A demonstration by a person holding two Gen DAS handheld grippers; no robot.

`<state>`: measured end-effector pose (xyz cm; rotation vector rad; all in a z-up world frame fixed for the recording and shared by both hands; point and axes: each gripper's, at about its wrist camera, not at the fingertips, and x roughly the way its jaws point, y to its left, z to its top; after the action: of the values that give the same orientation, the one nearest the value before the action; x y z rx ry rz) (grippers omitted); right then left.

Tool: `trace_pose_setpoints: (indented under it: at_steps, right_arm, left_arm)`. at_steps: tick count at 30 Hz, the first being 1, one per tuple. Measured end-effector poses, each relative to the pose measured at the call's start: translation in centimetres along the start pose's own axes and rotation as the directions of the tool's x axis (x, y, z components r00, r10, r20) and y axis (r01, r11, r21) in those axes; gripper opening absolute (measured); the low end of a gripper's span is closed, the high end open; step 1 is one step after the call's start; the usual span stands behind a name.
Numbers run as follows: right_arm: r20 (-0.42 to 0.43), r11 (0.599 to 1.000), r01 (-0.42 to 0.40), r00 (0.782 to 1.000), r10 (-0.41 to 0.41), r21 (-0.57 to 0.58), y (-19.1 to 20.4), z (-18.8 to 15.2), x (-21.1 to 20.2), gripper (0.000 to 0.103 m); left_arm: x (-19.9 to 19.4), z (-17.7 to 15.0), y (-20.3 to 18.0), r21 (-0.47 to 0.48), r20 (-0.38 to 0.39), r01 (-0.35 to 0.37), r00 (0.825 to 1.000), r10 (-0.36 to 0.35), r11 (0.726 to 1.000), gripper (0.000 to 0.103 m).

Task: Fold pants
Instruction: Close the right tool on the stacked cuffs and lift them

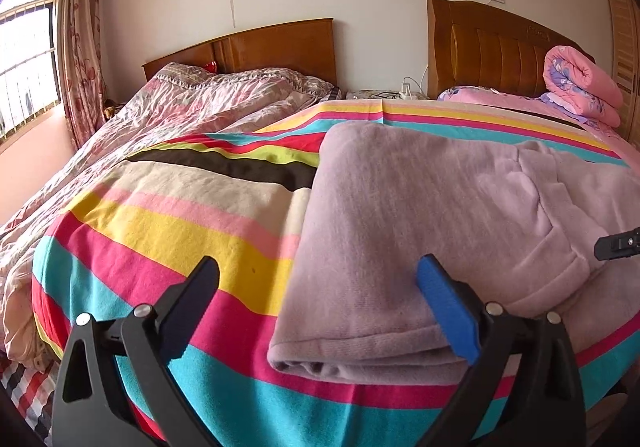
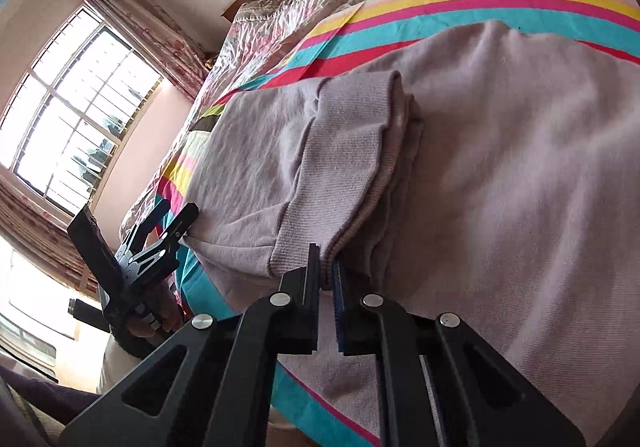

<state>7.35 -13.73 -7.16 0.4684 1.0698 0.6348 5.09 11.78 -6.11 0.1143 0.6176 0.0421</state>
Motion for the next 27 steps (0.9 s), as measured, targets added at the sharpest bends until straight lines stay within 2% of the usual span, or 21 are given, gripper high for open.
trace_pose_setpoints:
  at_steps: [2, 4, 6, 9, 10, 11, 15, 18, 22, 25, 27]
  right_arm:
    - [0.0, 1.0, 0.001, 1.0, -0.001, -0.001, 0.0, 0.0, -0.2, 0.008]
    - [-0.008, 0.998, 0.032, 0.999, -0.033, -0.054, 1.0, 0.2, -0.6, 0.009]
    - [0.0, 0.993, 0.058, 0.998, -0.058, -0.103, 2.1, 0.3, -1.3, 0.014]
    - [0.021, 0.995, 0.063, 0.998, -0.061, -0.072, 1.5, 0.4, -2.2, 0.028]
    - [0.022, 0.996, 0.065, 0.998, -0.064, -0.057, 1.2, 0.4, -2.3, 0.047]
    - [0.012, 0.997, 0.066, 0.998, -0.065, -0.046, 0.8, 0.3, -2.2, 0.051]
    - [-0.035, 0.999, 0.04, 0.999, -0.041, -0.019, -0.1, -0.1, -1.0, 0.051]
    - [-0.072, 1.0, -0.022, 0.997, 0.023, 0.013, -0.2, 0.3, -0.4, 0.052]
    - [-0.073, 0.998, -0.05, 0.996, 0.052, 0.026, -0.3, 1.3, 0.6, 0.047]
    - [-0.056, 0.999, -0.036, 0.998, 0.038, 0.04, -0.8, 1.3, 0.6, 0.016]
    - [-0.038, 0.999, -0.034, 0.999, 0.035, 0.024, -0.5, 1.2, 0.3, 0.014]
  left_arm:
    - [0.5, -0.3, -0.3, 0.027, -0.025, -0.009, 1.0, 0.01, 1.0, 0.099]
    - [0.5, -0.4, -0.2, 0.036, -0.026, -0.006, 1.0, 0.007, 0.999, 0.099]
    - [0.7, -0.4, -0.1, 0.038, -0.032, -0.001, 0.999, 0.002, 0.999, 0.099]
    - [0.8, -0.4, 0.0, 0.037, -0.032, 0.006, 0.999, -0.005, 0.999, 0.1]
    - [0.7, -0.4, -0.2, 0.037, -0.03, 0.007, 1.0, -0.006, 0.999, 0.1]
    - [0.7, -0.5, -0.2, 0.038, -0.029, 0.009, 1.0, -0.008, 0.999, 0.1]
    - [0.6, -0.5, -0.4, 0.05, -0.023, 0.011, 1.0, -0.01, 0.999, 0.1]
    - [0.7, -0.5, -0.3, 0.045, -0.023, 0.017, 1.0, -0.016, 0.999, 0.1]
    - [0.6, -0.5, -0.1, 0.038, -0.021, 0.021, 1.0, -0.02, 0.999, 0.1]
    - [-0.5, -0.6, 0.1, 0.054, 0.005, 0.003, 1.0, -0.003, 0.999, 0.1]
    - [-1.5, -0.8, 0.6, 0.066, 0.017, -0.003, 1.0, 0.002, 0.998, 0.1]
